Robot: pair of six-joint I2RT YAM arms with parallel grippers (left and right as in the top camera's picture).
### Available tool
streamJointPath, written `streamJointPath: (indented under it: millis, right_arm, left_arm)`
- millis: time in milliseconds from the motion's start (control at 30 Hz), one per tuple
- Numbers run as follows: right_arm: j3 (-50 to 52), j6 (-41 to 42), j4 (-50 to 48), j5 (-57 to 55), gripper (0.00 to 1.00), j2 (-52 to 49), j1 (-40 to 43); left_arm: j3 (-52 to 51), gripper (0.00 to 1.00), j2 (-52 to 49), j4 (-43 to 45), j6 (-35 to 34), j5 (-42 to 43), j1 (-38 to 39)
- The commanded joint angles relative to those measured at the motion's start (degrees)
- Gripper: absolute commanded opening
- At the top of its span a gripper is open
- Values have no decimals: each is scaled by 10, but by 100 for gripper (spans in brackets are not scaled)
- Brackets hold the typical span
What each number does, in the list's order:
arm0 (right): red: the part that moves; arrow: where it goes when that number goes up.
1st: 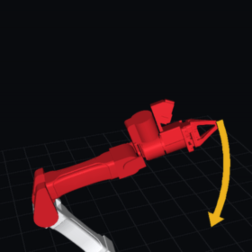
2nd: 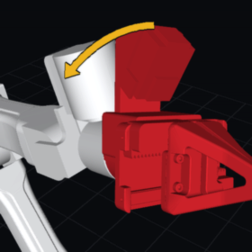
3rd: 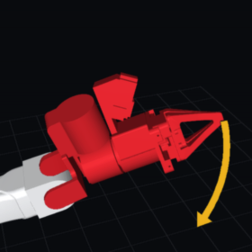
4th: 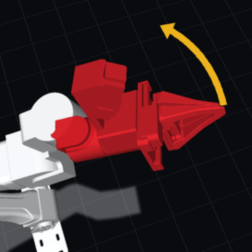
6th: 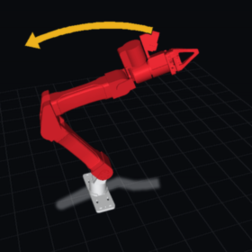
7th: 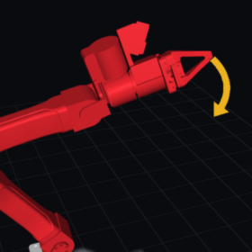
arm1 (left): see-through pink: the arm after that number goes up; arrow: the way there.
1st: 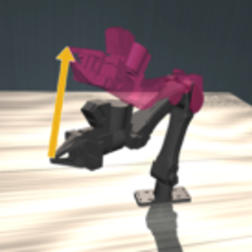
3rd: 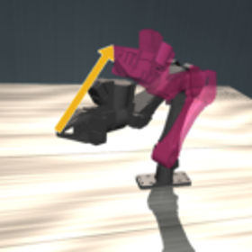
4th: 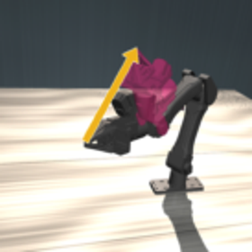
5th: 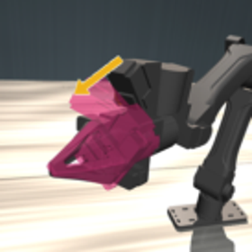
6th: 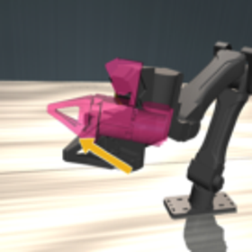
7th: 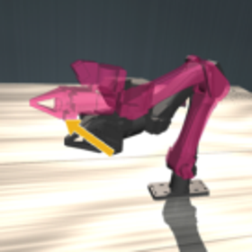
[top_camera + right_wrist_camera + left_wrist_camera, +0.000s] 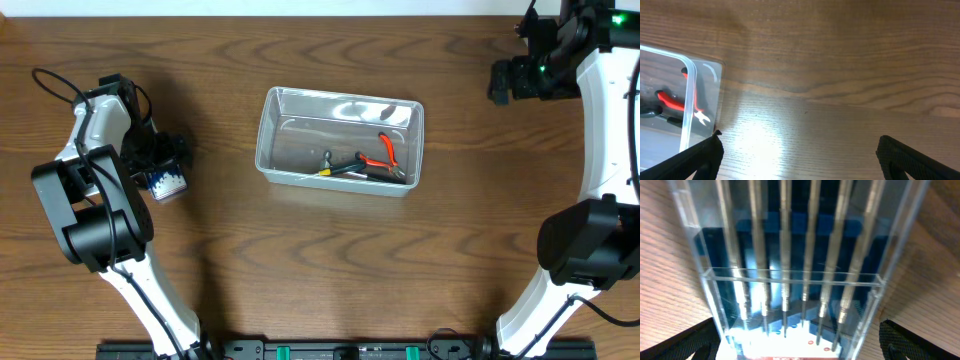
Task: Pack container
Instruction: 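Lower the left gripper and grasp the screwdriver set case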
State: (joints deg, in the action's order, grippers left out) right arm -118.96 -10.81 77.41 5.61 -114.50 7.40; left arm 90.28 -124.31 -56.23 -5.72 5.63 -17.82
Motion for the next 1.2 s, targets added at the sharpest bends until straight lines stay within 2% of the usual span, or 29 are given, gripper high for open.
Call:
streamJointPath:
  millis: [0,700,767,900,1033,1167]
  right_arm:
    - [-1,-6,2,4,99,-2,5]
    - [-1,-11,2,4,99,-2,5]
    - [-1,-11,2,4,99,-2,5]
    - [-1,-13,2,4,99,-2,5]
    - [-1,-13,2,4,99,-2,5]
    - [-1,-16,2,4,99,-2,5]
  left_arm:
    - [-2,98,-4,0,8,-23,2]
    - [-39,100,-4,30,14,-35,2]
    - [-39,93,-4,28,14,-35,2]
    - [-39,70,-4,25,14,-35,2]
    - [-39,62,-4,25,14,-35,2]
    - [-39,58,-4,21,14,-35,2]
